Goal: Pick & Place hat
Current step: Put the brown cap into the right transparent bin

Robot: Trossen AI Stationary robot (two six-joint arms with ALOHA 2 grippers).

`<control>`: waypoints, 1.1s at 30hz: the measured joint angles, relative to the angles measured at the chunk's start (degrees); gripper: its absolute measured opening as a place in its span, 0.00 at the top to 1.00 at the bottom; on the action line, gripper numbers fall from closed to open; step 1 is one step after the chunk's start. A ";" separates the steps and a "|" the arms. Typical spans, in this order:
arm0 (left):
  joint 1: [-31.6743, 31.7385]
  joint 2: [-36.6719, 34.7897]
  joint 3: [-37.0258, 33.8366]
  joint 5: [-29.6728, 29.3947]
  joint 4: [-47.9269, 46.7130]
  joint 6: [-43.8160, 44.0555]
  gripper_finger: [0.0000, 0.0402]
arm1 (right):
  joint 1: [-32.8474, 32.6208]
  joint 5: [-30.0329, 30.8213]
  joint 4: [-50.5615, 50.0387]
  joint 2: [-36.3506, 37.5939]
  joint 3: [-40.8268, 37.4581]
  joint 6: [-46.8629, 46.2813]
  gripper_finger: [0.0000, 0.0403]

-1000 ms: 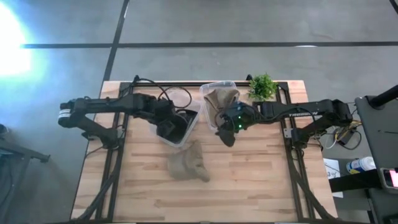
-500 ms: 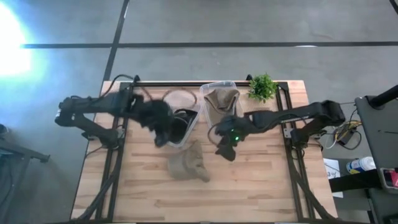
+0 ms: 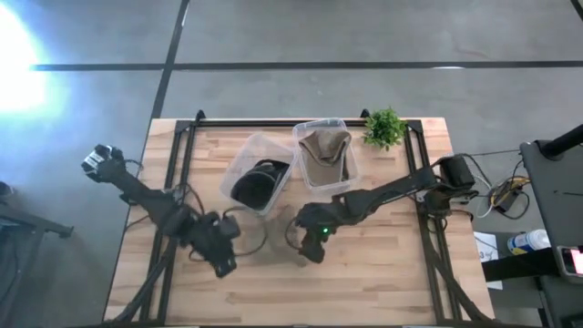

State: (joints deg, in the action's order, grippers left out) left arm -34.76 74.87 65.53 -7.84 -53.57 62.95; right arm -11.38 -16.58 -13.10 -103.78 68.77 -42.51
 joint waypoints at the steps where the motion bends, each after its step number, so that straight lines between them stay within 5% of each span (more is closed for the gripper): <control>1: -1.45 -0.05 -2.38 0.02 2.43 3.54 0.58 | -0.06 0.03 1.84 -0.81 0.35 -0.45 0.52; 9: -8.02 -0.05 -18.40 -6.71 26.07 24.35 0.58 | -0.02 1.73 5.98 -7.45 2.21 -3.88 0.52; 21: -8.20 -0.05 -31.10 -24.51 28.13 48.28 0.58 | -0.13 3.38 6.01 -11.50 2.34 -7.05 0.52; 28: -7.46 0.48 -40.78 -29.07 57.77 47.76 0.58 | 0.03 4.60 6.29 -11.48 2.23 -8.77 0.52; 33: -7.44 1.21 -42.91 -29.04 59.37 49.06 0.58 | -0.02 4.59 6.45 -11.48 2.23 -8.97 0.52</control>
State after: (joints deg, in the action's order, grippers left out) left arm -42.19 76.09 22.62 -36.89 5.80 112.01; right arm -11.40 -12.00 -6.65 -115.26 71.00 -51.48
